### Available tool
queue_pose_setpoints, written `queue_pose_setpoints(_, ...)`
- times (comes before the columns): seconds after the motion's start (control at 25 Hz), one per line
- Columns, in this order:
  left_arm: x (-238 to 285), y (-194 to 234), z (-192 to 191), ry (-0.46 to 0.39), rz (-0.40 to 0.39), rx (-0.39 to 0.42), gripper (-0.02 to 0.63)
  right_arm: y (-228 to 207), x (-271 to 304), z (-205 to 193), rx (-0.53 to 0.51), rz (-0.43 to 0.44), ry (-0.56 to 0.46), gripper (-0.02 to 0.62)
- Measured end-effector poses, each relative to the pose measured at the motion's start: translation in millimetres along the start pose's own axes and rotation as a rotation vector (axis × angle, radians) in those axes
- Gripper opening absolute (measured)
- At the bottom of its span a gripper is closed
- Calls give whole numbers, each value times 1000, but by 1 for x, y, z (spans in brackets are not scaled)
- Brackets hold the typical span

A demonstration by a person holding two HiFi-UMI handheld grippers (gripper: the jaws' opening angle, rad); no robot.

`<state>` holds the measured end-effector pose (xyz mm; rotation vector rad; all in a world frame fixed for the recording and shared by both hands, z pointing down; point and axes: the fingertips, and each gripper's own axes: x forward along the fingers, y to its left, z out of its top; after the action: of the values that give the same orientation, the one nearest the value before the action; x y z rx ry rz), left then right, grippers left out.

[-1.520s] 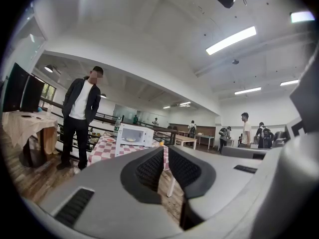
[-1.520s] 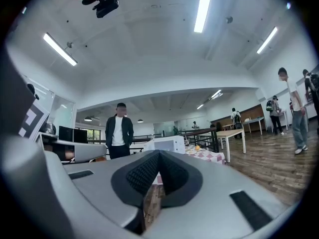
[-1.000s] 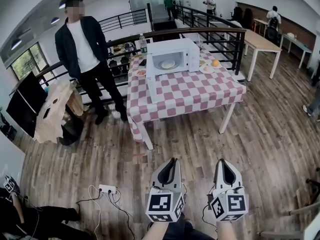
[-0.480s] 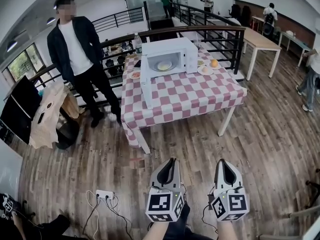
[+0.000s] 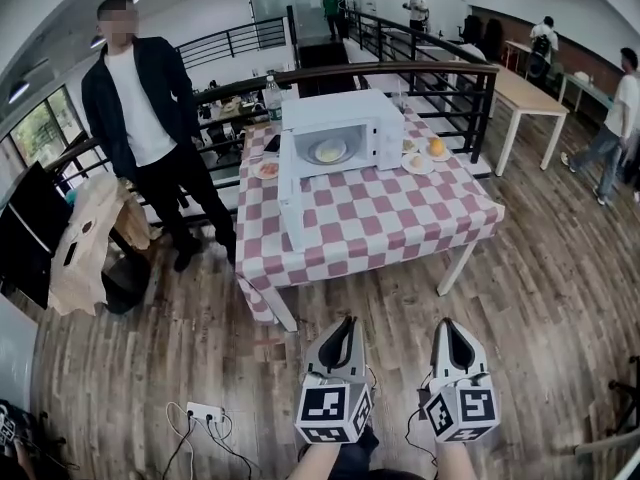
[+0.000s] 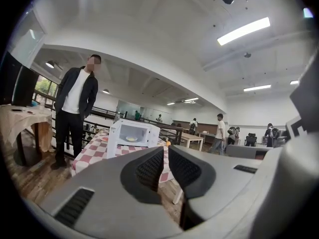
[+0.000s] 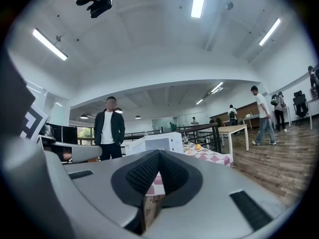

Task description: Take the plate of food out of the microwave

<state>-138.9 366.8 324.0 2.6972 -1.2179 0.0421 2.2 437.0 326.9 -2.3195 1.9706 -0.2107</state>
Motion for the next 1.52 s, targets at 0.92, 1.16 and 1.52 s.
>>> queue_pose_setpoints(0.92,112,76,6,18,59,-45,43,0,137,-5,5,47,43,-8)
queue_pose_setpoints(1.16,155,90,11,11,118,-48,43,-7,193,-3,3,120,57,-8)
queue_pose_setpoints(1.52,235,101,23,-1,200,-49,43,-40,284,14,3,210,56,-8)
